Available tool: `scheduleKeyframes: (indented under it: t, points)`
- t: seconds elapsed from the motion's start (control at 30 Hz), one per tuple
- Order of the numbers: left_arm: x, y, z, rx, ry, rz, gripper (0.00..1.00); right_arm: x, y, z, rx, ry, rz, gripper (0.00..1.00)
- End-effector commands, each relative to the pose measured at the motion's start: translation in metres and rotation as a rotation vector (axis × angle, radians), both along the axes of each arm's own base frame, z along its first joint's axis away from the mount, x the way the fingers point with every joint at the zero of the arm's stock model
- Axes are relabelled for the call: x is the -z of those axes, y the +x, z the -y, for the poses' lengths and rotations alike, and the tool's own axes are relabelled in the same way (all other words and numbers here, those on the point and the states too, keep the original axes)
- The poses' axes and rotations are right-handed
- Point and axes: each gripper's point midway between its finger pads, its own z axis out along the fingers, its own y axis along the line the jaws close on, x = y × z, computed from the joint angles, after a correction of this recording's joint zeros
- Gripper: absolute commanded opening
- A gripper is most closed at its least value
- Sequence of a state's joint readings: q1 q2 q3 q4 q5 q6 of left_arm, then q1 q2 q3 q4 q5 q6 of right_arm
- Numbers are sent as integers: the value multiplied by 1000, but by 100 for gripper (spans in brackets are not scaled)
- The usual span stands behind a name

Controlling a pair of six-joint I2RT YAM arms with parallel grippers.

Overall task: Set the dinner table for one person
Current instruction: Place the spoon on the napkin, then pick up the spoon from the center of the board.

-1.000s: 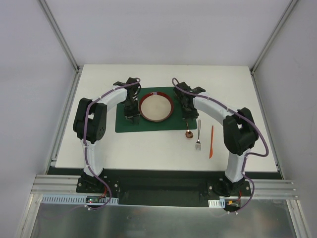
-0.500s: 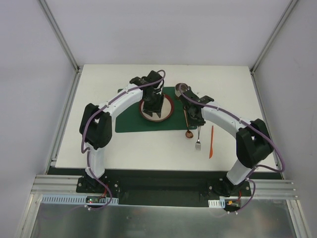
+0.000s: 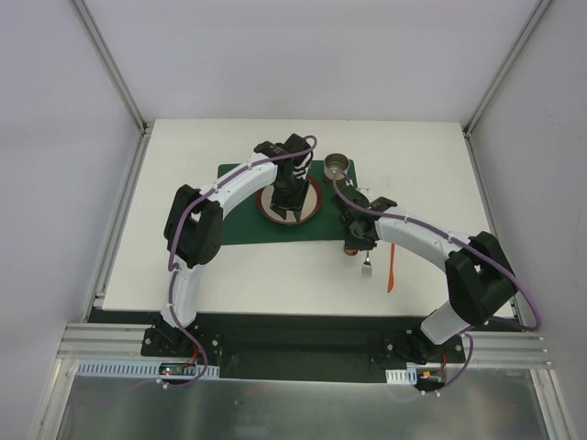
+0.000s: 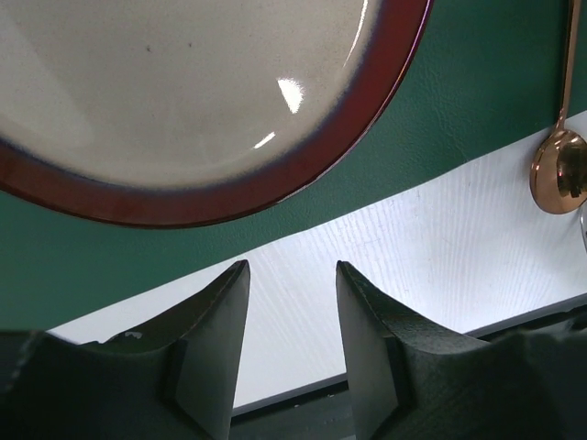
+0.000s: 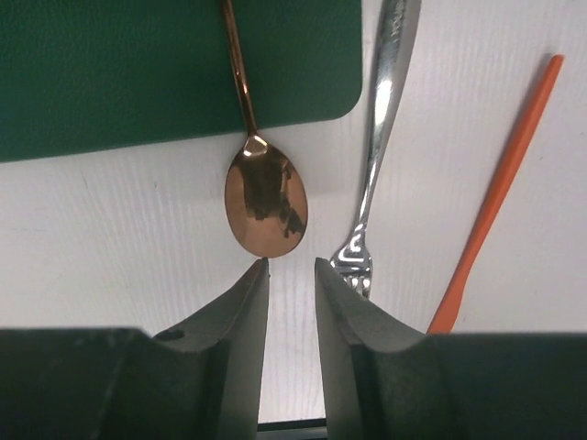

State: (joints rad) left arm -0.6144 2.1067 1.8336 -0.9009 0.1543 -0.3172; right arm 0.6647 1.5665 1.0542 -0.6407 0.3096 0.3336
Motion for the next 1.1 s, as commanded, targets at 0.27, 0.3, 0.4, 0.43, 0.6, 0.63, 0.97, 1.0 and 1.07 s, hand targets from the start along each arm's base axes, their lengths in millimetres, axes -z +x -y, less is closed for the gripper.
scheduleKeyframes:
  t: [0.27, 0.3, 0.4, 0.43, 0.6, 0.63, 0.97, 1.0, 1.07]
  points:
    - [-23, -6, -4, 26, 10, 25, 39, 21, -11, -24, 11, 9, -16, 29]
    - [-22, -6, -4, 26, 11, 23, 38, 21, -10, -24, 15, 10, -11, 29]
    - [-22, -7, -4, 25, 14, 21, 38, 25, -12, -25, 14, 0, -14, 30]
    - [-22, -7, -4, 25, 16, 21, 37, 26, -11, -24, 17, -4, -13, 30]
    - [-22, -9, -8, 21, 27, 23, 37, 33, -12, -23, 17, -26, -25, 30]
    - [-21, -10, -9, 20, 33, 20, 37, 34, -11, -23, 18, -28, -25, 31]
    - [-19, -10, -12, 20, 46, 23, 37, 39, -13, -19, 37, -45, -32, 31]
    - [-19, -10, -12, 22, 45, 23, 36, 40, -13, -18, 38, -50, -30, 31]
    - [-18, -9, -12, 22, 49, 22, 36, 41, -14, -16, 44, -58, -31, 31]
